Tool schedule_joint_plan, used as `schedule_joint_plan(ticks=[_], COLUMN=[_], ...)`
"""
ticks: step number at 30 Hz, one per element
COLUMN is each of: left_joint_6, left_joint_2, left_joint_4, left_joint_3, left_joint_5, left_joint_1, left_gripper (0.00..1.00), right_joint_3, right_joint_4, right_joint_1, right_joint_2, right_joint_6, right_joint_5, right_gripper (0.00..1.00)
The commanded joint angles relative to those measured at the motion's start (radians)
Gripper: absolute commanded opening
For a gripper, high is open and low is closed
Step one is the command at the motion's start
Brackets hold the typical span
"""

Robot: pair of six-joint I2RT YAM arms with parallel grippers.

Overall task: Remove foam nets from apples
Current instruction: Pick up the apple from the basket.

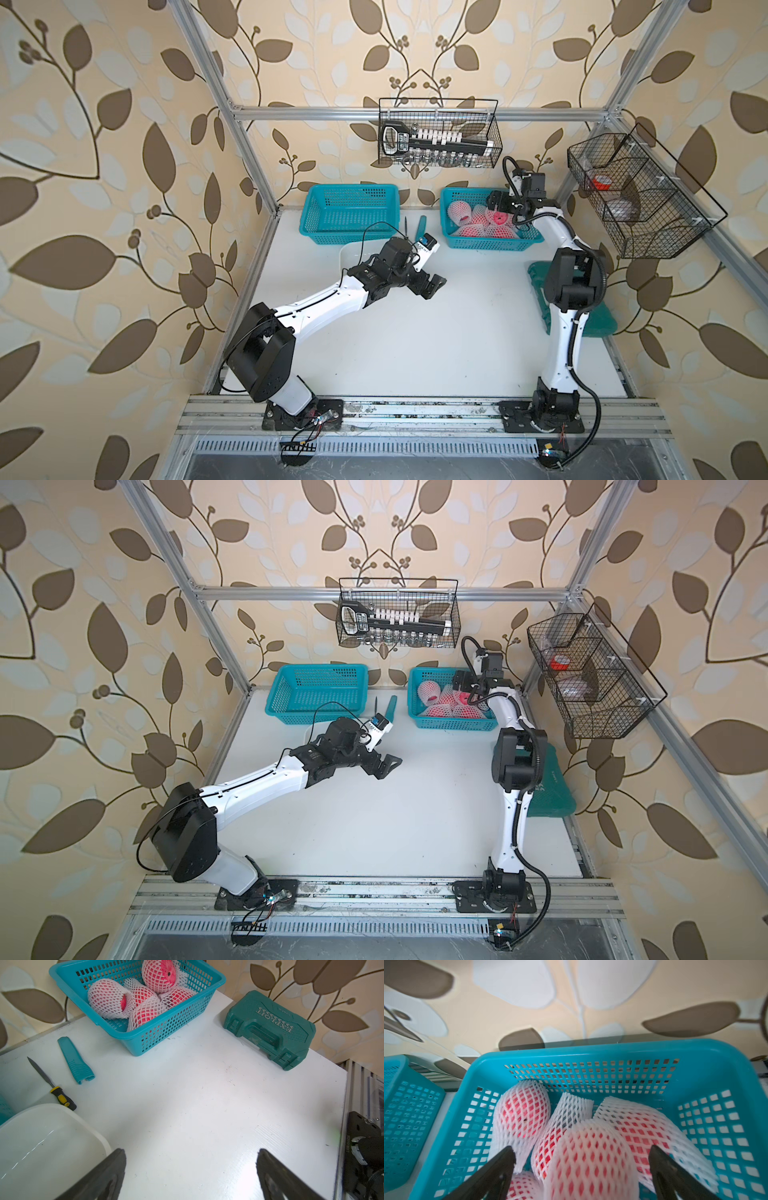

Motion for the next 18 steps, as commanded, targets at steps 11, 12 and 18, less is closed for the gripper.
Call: schedule_joint_plan(ticks=[11, 12, 18], left_joint_6=[0.024, 0.023, 0.023], left_joint_2=[-0.081, -0.084, -0.084], left_joint_4=[0.036, 0.039, 0.040], left_joint_3=[-0.034, -0.039, -0.055], left_joint_5=[-0.037, -0.043, -0.056], left_joint_1=[0.000, 0.000, 0.000], left_gripper=[0.99, 0.99, 0.99], right_joint_3=[0.035, 0.032, 0.017], right_joint_4=[-0.059, -0.060, -0.055], right_joint_1=[0.003, 0.003, 0.003], right_joint_2=[0.067, 0.066, 0.065], right_joint_6=[-0.027, -0.027, -0.018], right_joint_5=[-0.065, -0.064, -0.073], right_gripper=[0.97, 0.96, 0.88])
